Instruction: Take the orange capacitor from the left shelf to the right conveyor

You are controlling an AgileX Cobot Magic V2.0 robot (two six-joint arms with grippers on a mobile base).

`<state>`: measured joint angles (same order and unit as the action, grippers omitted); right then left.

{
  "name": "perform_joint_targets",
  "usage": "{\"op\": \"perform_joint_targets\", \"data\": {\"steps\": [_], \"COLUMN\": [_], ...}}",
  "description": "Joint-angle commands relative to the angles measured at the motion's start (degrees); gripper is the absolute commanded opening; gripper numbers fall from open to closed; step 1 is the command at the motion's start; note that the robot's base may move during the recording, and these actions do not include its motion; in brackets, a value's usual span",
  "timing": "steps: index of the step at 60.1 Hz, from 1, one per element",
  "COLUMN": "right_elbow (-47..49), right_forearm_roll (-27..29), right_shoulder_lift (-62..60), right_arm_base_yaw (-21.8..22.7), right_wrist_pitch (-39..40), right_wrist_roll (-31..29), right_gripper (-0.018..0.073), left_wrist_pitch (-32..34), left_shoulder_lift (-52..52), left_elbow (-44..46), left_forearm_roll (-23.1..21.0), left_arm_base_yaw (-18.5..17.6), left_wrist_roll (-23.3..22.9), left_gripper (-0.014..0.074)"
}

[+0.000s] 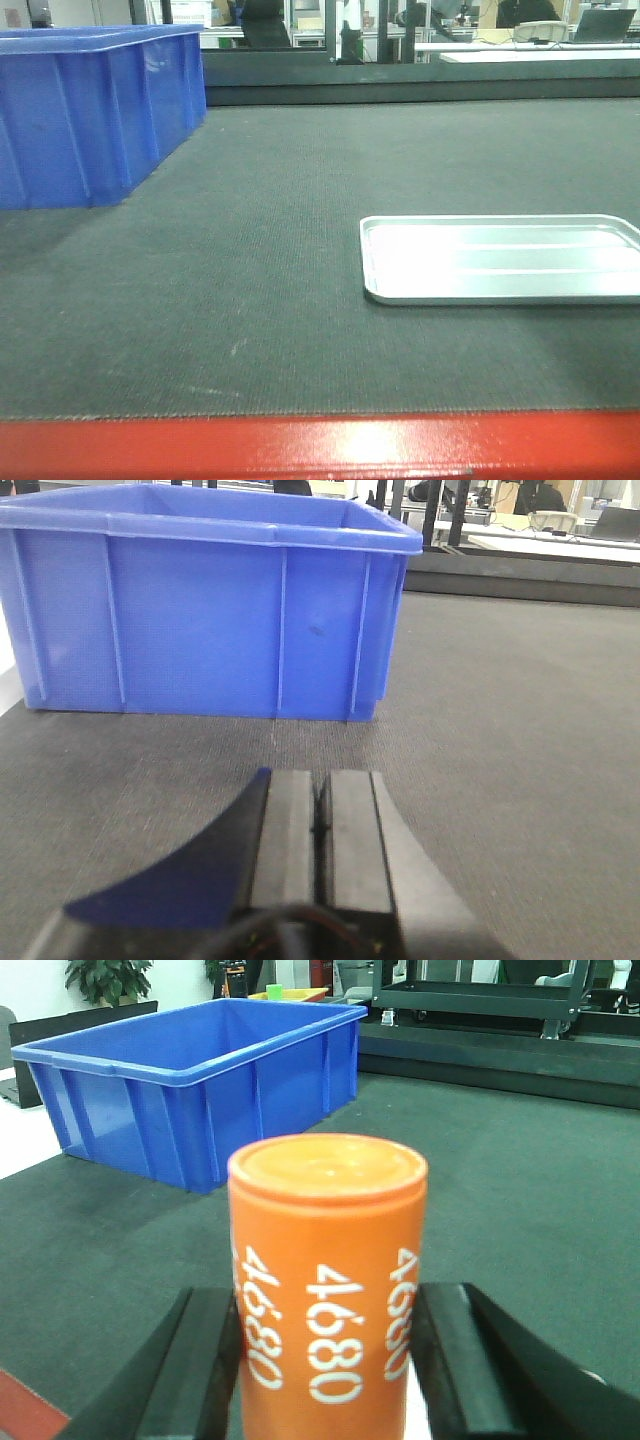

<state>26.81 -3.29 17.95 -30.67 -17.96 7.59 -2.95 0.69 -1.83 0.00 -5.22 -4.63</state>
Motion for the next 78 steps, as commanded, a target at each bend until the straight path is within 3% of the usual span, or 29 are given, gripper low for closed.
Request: {"op": "perform_joint_targets", "data": {"steps": [1,78], "right_elbow": [1.67,1.95], "right_forearm_roll": [-0.25,-0.50], "right_shoulder_lift": [0.43,1.77], "right_arm_base_yaw": [0.01,0.01], "right_wrist_pitch": [5.51,6.23], "right_wrist_roll": [0.00,-0.05], "right_gripper": [0.0102,0.0102], "left_wrist_pitch": [5.12,5.12], "left_shoulder_lift": [1.10,1.10], "left_elbow": [0.31,0.31], "left_forearm_roll": [0.00,0.00], "left_arm_base_yaw": [0.04,0.04], "left_wrist_roll": [0.03,0.03], "left_gripper": [-0.0105,-0.0105]}}
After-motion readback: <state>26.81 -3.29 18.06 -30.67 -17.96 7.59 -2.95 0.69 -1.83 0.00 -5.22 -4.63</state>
